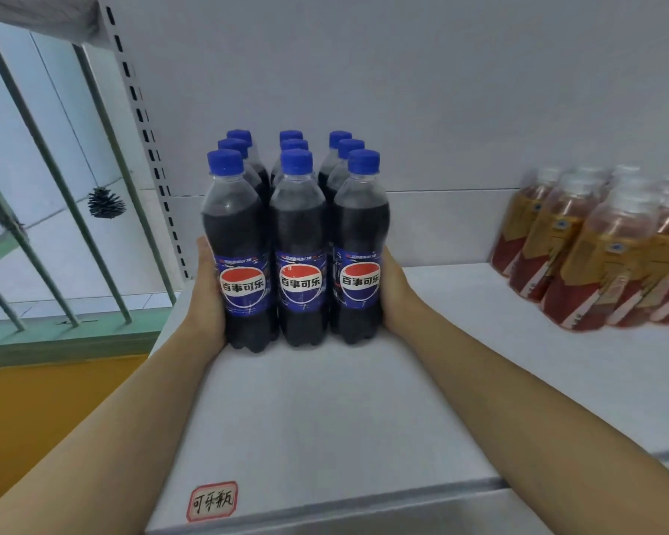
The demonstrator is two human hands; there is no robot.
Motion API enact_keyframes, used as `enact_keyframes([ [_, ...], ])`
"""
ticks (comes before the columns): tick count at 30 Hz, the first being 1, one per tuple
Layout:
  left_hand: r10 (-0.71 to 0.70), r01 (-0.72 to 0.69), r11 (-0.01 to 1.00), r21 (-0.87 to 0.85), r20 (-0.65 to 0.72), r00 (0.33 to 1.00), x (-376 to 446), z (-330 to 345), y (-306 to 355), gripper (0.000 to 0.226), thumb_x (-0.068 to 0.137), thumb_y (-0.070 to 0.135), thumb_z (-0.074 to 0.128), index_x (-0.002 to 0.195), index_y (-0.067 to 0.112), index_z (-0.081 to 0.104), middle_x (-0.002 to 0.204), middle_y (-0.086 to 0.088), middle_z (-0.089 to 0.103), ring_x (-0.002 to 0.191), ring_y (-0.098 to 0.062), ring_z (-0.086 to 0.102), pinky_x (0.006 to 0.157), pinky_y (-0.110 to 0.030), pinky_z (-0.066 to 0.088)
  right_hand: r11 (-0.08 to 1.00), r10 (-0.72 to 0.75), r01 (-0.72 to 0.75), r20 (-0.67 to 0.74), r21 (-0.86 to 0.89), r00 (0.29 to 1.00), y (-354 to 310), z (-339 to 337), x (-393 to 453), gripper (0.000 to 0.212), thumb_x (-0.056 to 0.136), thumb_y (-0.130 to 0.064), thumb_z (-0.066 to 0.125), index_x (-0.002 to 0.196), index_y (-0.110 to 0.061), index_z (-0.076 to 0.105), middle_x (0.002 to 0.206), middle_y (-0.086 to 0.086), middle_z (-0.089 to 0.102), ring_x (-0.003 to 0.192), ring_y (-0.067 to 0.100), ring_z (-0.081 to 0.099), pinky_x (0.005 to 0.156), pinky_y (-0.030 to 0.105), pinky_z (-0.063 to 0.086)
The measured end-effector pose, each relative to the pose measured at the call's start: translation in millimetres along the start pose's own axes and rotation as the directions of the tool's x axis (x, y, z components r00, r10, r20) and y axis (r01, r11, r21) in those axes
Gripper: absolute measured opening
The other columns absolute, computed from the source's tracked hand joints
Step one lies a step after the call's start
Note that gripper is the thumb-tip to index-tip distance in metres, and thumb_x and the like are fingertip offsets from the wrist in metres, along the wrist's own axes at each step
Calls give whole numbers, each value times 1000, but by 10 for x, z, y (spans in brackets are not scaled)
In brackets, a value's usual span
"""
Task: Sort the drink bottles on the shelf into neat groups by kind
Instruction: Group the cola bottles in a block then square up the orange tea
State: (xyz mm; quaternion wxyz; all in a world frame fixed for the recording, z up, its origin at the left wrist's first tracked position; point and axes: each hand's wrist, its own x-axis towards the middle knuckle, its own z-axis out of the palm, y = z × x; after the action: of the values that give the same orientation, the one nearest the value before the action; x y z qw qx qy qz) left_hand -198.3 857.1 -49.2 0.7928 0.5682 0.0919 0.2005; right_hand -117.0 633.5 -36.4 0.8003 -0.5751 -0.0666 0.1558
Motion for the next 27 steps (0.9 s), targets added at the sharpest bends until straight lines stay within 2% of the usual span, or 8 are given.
enact_keyframes([
  [4,-42,42,998,56,3,999,-163,93,121,64,96,76,32,83,40,83,98,1,80,85,-14,77,63,-28,61,982,-51,42,-44,-185,998,-109,16,-119,42,103,-55,43,93,-22,68,76,-8,77,66,6,73,54,19,54],
  [6,-67,65,991,117,20,998,-211,31,198,68,95,78,26,103,40,81,111,4,78,101,-14,75,82,-36,61,951,-65,43,-62,-306,996,-203,-46,-193,43,105,-58,34,110,-29,64,103,-11,76,88,4,71,66,27,54],
  [9,-29,-10,981,195,194,981,-282,-194,273,82,80,90,36,144,42,51,145,16,58,137,-11,51,114,-46,36,956,-108,97,-22,-277,994,-269,-241,-375,49,102,-64,34,137,-34,52,141,-7,59,121,12,61,93,39,52],
  [11,-9,-82,958,275,314,949,-326,-311,248,88,63,85,66,141,48,48,138,26,59,134,-5,51,108,-37,42,967,-126,128,25,-219,992,-188,-285,-551,62,92,-64,58,145,-34,45,140,-8,61,127,14,59,98,39,52],
  [15,120,-341,805,486,430,895,-402,-253,28,118,51,56,96,148,33,32,123,31,63,110,14,60,79,-4,49,888,-289,295,72,-353,955,139,-50,-711,87,72,-21,88,145,-23,40,133,-2,65,118,13,66,97,33,56],
  [20,223,-429,726,537,407,886,-345,-206,-41,121,46,40,98,147,27,32,125,28,58,106,18,57,87,-11,43,837,-423,370,-48,-404,905,292,200,-679,107,58,-10,98,144,-20,36,135,0,62,121,17,64,102,47,54],
  [23,256,-438,679,589,369,893,-364,-207,-61,118,51,34,100,146,29,32,127,18,60,105,2,61,93,-27,45,817,-453,368,-100,-444,886,330,230,-659,111,52,-21,101,143,-22,38,133,-4,63,119,15,64,100,47,55],
  [27,306,-467,643,606,356,883,-376,-180,-73,114,54,34,98,147,32,32,127,20,58,107,-6,58,92,-28,43,807,-451,341,-131,-481,883,318,238,-653,113,44,-38,100,140,-27,41,128,-11,65,115,10,65,98,45,57],
])
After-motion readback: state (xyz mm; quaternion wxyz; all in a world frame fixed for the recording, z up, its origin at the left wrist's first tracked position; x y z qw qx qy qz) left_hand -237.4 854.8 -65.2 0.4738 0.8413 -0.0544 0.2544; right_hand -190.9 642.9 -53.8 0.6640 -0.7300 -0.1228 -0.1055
